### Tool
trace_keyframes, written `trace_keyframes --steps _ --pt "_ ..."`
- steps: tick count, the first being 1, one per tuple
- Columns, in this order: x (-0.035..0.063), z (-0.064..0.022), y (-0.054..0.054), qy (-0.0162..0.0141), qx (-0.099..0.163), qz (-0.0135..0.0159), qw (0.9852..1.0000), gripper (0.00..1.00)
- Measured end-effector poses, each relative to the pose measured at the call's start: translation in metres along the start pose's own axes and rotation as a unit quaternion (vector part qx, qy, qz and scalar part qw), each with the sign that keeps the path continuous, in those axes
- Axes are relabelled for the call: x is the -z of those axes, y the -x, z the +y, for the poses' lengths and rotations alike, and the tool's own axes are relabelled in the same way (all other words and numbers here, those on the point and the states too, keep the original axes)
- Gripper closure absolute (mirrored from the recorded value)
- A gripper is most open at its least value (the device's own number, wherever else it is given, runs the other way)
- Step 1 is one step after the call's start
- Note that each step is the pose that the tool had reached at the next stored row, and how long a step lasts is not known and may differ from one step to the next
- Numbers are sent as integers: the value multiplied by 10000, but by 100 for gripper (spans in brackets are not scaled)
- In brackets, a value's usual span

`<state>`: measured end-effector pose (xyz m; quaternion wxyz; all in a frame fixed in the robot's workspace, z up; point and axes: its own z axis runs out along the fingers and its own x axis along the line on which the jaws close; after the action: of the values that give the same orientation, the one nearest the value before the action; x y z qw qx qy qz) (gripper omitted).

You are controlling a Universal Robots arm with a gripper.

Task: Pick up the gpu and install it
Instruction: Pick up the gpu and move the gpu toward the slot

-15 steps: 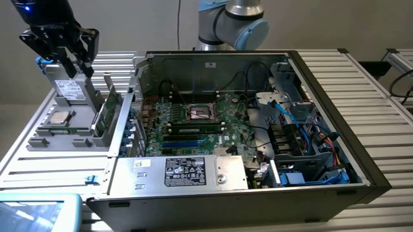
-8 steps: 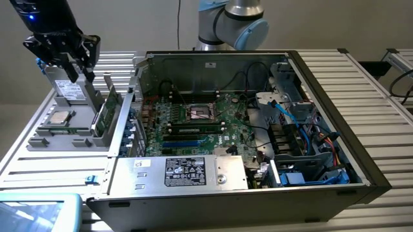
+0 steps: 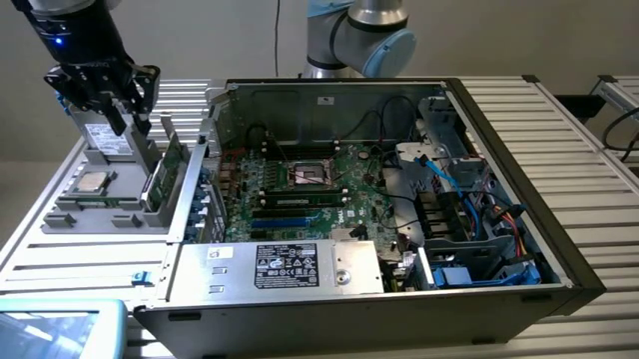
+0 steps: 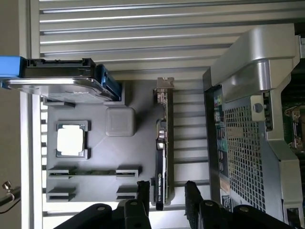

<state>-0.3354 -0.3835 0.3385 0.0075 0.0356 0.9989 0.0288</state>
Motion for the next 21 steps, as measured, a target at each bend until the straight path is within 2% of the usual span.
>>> trace_keyframes --steps 2,4,9,13,16,19,21 --pt "-36 -3 1 21 0 1 10000 56" --pt "-66 -5 0 57 0 4 10000 56" --pt "-131 -8 -2 182 -2 13 9998 56" --pt "-199 -12 -6 210 -3 17 9998 56" --pt "-232 -16 -18 236 -5 33 9997 56" --pt "-253 -33 -28 335 -7 48 9994 56" --pt "-278 -57 -27 380 -7 51 9993 56"
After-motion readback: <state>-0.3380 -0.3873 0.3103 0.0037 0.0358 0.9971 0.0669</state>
